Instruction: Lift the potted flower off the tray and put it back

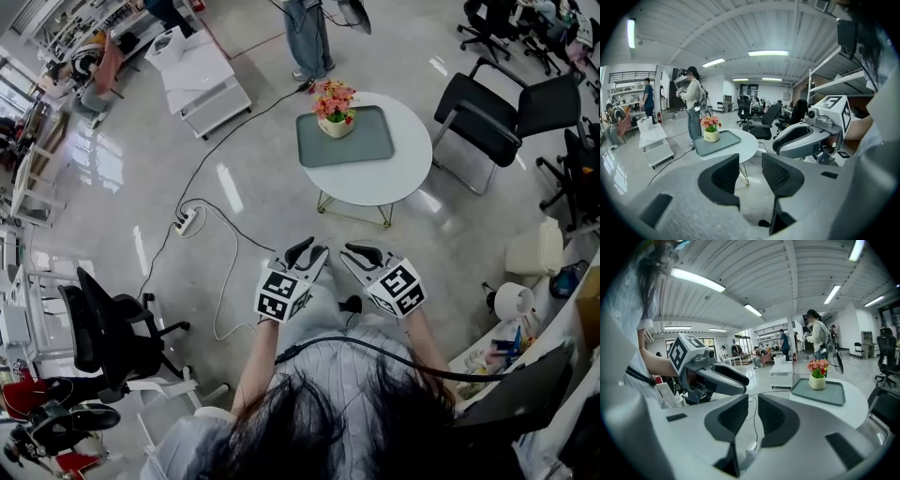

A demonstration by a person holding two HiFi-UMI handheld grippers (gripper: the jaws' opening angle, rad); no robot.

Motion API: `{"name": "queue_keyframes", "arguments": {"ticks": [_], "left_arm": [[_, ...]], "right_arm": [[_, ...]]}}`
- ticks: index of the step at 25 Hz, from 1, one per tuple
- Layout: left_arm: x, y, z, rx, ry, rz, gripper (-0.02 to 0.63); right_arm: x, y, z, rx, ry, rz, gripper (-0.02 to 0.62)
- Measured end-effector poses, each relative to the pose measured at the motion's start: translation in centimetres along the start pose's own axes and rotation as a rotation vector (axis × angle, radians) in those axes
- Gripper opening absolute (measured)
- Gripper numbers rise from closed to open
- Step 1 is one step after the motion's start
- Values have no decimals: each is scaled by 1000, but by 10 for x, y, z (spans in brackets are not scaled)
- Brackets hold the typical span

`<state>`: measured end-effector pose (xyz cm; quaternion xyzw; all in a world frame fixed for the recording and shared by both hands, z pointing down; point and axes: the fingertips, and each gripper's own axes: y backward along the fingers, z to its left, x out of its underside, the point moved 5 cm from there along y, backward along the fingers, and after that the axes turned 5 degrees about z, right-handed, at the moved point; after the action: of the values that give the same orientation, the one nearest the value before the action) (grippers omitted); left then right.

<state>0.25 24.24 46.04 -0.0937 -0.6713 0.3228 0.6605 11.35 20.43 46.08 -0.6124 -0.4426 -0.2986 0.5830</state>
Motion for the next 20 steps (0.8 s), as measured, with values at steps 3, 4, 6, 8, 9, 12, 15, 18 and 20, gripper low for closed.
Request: {"name": "queue_keyframes", "arguments": {"ticks": [3,4,6,8,9,12,15,18,20], "left_arm": [[8,6,-5,1,9,1,164],[10,8,-6,-1,11,-2,164],[12,12,-7,-6,14,-9,164],[14,15,-8,-10,18,-14,164],[16,16,-9,-10,20,-16,164],[19,20,-11,-13,26,-20,164],[20,23,-10,-22,31,-25,164],[21,23,-9,-32,37,-28,164],[22,25,-8,-38,43,-27,164]], "right_arm": [[3,2,9,-1,5,9,81],[4,2,11,-2,7,11,81],[5,3,16,-4,12,13,81],[5,3,19,-3,17,13,81],[5,4,20,-2,19,14,81],[5,5,24,-3,26,13,81],[3,4,26,-11,35,11,81],[2,1,26,-24,37,10,81],[1,0,27,-31,40,10,81]]}}
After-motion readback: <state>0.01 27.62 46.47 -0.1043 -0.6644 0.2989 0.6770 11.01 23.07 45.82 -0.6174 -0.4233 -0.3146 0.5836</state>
